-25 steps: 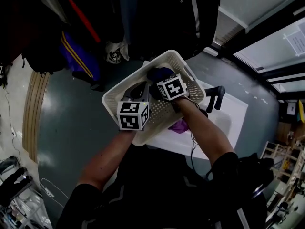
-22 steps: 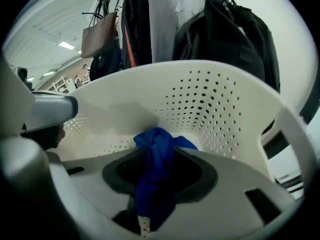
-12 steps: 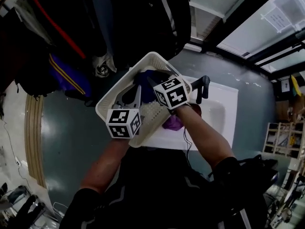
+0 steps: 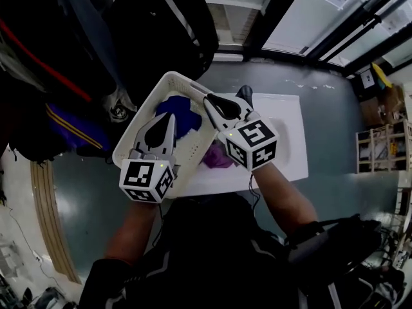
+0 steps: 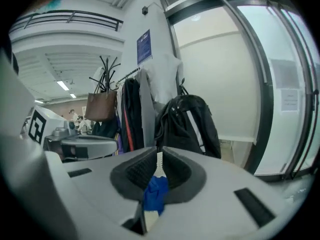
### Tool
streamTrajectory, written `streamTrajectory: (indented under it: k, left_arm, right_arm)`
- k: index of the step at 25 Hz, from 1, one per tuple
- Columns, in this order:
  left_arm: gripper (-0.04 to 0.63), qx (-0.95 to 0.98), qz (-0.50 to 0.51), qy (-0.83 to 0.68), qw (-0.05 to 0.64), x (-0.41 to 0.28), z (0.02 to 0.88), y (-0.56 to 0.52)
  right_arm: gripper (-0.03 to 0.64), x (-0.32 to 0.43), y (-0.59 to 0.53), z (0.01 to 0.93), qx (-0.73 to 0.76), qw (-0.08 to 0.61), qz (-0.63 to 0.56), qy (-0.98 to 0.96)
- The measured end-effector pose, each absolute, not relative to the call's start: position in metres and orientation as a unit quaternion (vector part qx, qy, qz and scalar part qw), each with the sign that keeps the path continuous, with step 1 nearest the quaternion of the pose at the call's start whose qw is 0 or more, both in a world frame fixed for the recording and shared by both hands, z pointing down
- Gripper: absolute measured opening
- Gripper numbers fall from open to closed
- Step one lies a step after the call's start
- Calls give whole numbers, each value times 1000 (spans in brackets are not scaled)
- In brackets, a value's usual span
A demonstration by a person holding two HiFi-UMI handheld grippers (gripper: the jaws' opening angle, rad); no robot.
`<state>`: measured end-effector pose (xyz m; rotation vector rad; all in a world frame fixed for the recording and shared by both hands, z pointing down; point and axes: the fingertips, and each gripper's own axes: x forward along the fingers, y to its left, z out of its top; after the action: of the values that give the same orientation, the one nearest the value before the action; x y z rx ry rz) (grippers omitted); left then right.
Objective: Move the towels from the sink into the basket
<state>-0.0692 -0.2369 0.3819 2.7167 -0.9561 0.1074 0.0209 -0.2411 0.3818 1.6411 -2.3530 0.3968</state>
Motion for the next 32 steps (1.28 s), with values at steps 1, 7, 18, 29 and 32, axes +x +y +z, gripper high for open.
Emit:
streamTrajectory:
  k: [1,7,18,29,32]
  left_arm:
    - [6,939,38,-322,117,-63,376,-232]
    - [6,948,34,-299,99,-32,349,-203]
    - [6,957,2,-275,88,18,302,-156]
    - [6,963,7,-265,57,63,289,-128]
    - [6,963,4,-265,55,68,287,-125]
  right_arm:
    - [37,29,-232,374,569,116,131,-804]
    - [21,72,-185,340,597,105,101,-789]
    - [14,169,-115,306,657,46,83,-747]
    - [14,209,-89,300,675,28,74,-734]
    - [14,216,-86,300,681,25,74,-728]
